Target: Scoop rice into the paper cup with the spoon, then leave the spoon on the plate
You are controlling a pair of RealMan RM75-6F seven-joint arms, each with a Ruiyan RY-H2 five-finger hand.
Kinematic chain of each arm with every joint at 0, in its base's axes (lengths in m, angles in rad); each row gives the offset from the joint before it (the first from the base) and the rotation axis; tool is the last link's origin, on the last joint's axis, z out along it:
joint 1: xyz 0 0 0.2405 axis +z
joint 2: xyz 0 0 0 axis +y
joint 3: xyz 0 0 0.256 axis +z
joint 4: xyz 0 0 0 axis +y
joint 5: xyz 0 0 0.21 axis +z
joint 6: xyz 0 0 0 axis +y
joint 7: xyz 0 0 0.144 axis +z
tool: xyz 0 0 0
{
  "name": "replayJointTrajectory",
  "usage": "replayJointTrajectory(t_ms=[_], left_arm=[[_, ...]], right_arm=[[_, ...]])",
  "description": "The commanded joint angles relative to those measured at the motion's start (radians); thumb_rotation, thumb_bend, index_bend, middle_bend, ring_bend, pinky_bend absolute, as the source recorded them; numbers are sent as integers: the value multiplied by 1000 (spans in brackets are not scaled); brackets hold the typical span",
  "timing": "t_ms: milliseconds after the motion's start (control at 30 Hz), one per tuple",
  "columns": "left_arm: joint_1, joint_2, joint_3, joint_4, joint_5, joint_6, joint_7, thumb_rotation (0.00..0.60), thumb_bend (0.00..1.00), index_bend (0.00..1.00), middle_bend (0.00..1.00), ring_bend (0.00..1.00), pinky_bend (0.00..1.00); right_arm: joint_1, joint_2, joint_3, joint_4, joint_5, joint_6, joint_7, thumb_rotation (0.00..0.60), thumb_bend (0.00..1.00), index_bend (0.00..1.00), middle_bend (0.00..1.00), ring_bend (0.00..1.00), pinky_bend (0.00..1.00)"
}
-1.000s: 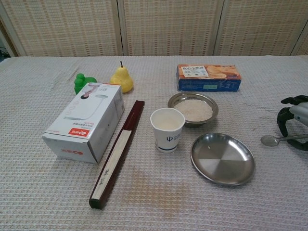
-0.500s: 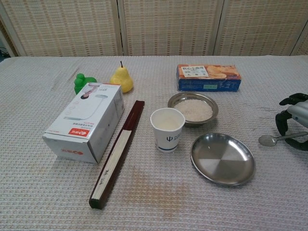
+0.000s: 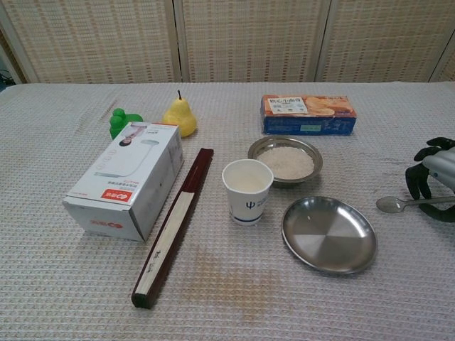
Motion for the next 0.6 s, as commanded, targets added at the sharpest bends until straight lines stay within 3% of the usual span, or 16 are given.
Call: replayJointTrajectory(t_ms=[33,300,600], left_arm=[[0,0,0,0,-1,-1,0,600,429,0,0,0,112],[-1,0,-1,0,-2,-1,-2,600,429,0,0,0,113],[-1,3,2,-3,6,1,-10,600,428,0,0,0,113]], right_arm=[[0,-1,1,1,0,0,1,600,354,891,538,140,3],[14,29,39,-35,-3,31,9,600,354,891,538,140,3],[108,91,129,-172,12,25,-156,600,354,891,538,140,3]])
